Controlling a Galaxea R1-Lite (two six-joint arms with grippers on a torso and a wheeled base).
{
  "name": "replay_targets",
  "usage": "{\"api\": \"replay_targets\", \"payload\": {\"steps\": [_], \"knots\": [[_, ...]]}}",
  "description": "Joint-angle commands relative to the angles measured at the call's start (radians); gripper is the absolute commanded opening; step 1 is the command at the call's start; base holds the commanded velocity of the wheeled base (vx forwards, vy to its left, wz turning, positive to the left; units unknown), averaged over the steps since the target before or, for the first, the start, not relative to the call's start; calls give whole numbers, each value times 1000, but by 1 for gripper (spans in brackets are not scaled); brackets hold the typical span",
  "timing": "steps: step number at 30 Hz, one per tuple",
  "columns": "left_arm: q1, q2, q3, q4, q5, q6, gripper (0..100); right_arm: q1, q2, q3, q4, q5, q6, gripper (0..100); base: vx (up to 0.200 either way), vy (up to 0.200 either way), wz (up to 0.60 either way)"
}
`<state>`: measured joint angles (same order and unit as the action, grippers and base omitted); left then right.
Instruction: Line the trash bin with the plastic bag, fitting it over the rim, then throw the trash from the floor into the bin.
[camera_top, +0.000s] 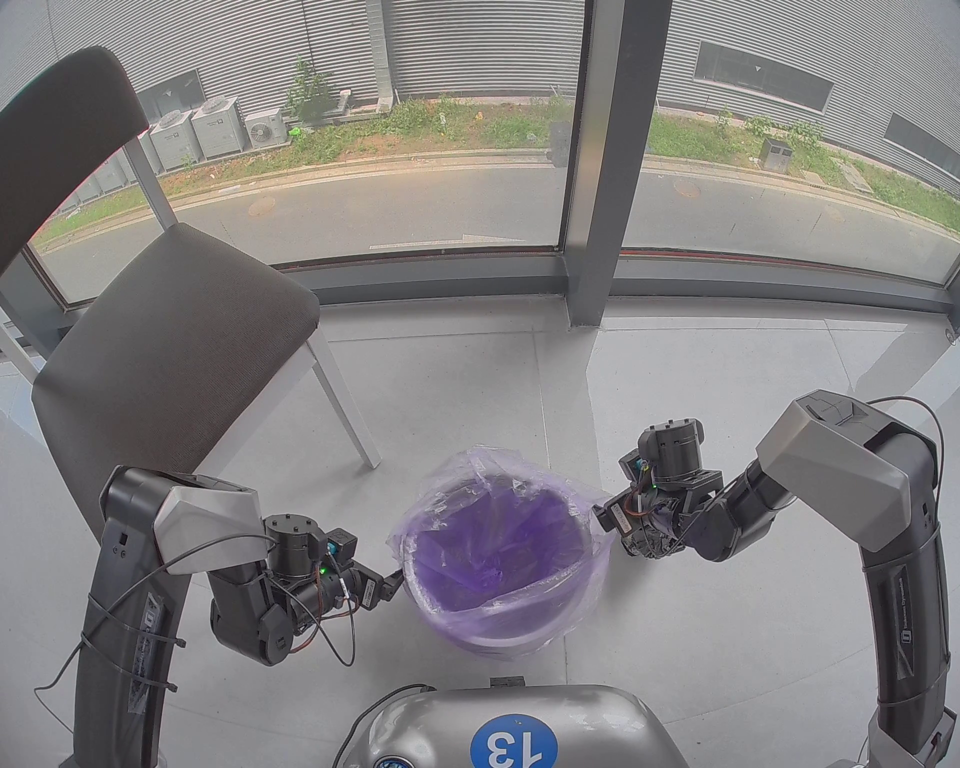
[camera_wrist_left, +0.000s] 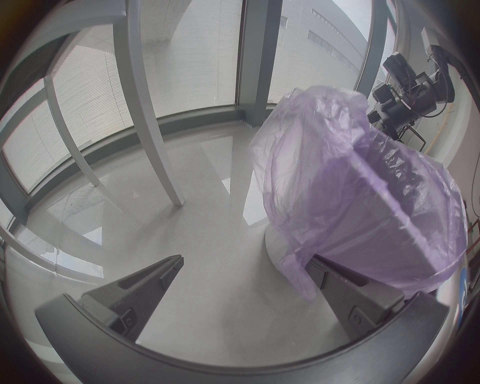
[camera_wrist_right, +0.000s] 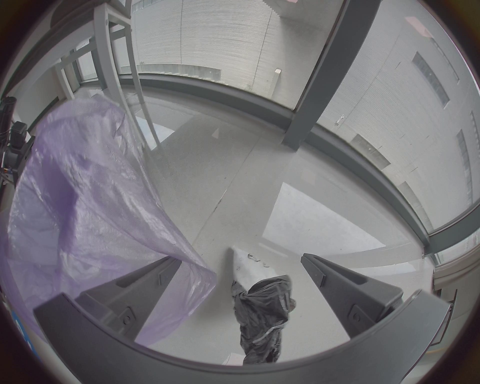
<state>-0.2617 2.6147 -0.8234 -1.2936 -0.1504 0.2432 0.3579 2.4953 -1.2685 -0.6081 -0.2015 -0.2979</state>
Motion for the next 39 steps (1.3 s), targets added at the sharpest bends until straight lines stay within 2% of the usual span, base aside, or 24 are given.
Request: {"api": "replay_targets", "payload": {"steps": [1,8,16,23,30,39], "knots": [[4,-7,-51,43,0,25,100,-8,30,-57,64,28,3,100,0,0,0],[6,-51,-5,28,5,38,100,-16,5,-28,71,42,5,100,0,0,0],[13,-202,242,-136,-3,34,100,-11,-263,178,45,39,-9,100,0,0,0],[13,-212,388,-277,-5,33,100,61,-408,325,-29,33,-4,100,0,0,0],[4,-240,423,-277,-5,28,100,190,-377,334,-139,33,6,100,0,0,0],[-22,-298,443,-277,-1,27,100,227,-260,282,-145,43,5,100,0,0,0]]}}
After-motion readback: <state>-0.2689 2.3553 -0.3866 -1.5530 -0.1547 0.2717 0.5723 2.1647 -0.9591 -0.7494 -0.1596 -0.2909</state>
